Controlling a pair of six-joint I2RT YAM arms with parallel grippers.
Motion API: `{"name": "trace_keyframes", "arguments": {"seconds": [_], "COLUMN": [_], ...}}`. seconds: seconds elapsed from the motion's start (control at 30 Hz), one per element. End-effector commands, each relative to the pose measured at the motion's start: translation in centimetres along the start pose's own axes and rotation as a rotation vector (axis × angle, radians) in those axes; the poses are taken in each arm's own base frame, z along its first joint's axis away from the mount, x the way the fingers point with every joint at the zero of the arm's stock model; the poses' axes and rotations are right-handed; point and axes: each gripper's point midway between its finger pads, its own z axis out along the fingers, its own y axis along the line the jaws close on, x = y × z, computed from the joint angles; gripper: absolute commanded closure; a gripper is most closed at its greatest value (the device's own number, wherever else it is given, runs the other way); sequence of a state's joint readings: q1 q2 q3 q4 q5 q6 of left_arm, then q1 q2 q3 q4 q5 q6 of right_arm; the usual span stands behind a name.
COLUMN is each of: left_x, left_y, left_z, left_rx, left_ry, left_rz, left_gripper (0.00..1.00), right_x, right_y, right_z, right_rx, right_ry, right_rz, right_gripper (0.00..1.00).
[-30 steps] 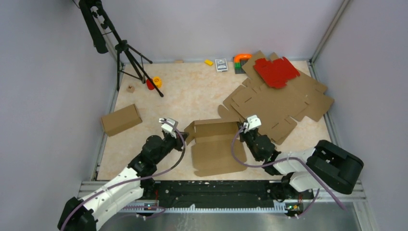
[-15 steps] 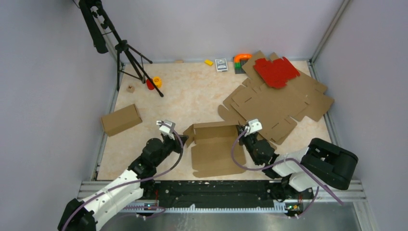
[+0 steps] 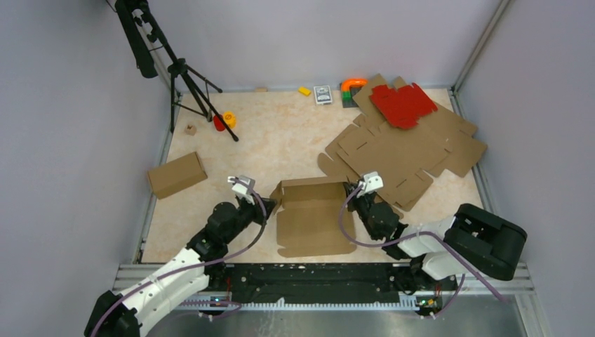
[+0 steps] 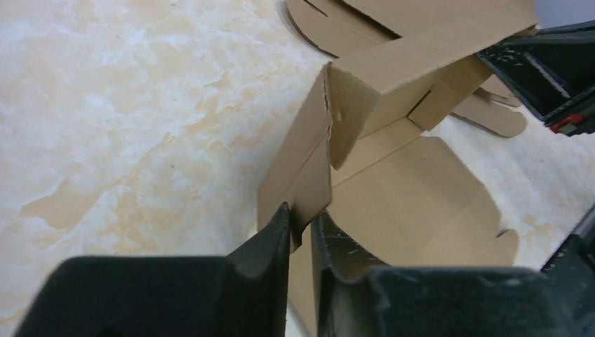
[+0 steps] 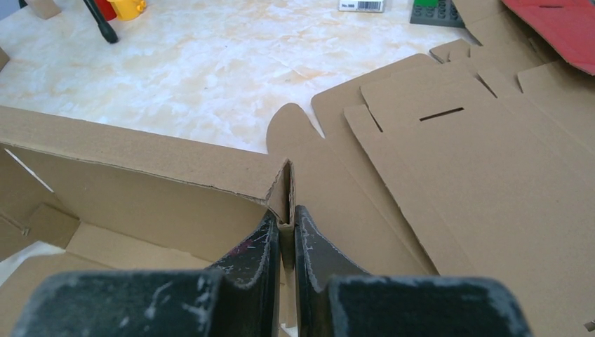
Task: Fold the paper box
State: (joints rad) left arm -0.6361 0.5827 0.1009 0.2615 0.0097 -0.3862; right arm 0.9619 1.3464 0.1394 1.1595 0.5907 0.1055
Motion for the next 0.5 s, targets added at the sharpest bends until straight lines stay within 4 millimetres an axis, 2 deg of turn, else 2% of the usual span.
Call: {"name": "trace_keyframes", "arguments": {"seconds": [0.0, 0.07, 0.13, 0.37, 0.4, 0.47], "left_x": [-0.4, -0.2, -0.2, -1.1, -1.3, -1.4], "left_y": [-1.7, -1.9, -1.6, -2.0, -2.3, -2.8], "left_z": [-0.1, 0.1, 0.3, 0.6, 0.4, -0.2], "left_rx": [0.076, 0.089, 0.064, 0.068, 0.072, 0.082], "left_ry": [0.015, 0.027, 0.032, 0.04, 0.047, 0.076], "left_rz": [-0.011, -0.006, -0.02, -0.006, -0.022, -0.059], "left_gripper": [0.71, 0.55, 0.48, 0.39, 0.35, 0.18], "right_x": [3.8, 3.2, 2.7, 1.7, 1.7, 1.4], "right_y": [1.1, 1.1, 1.0, 0.9, 0.7, 0.3], "right_z": [-0.9, -0.7, -0.5, 0.5, 0.7, 1.1], "right_rx": [-0.067, -0.063, -0.055, -0.033, -0.016, 0.015], "right_ry": [0.162, 0.146, 0.131, 0.129, 0.14, 0.152], "right_rz": [-0.065, -0.073, -0.097, -0.181, -0.195, -0.234], "right_gripper": [0.96, 0.96, 0.96, 0.97, 0.97, 0.97]}}
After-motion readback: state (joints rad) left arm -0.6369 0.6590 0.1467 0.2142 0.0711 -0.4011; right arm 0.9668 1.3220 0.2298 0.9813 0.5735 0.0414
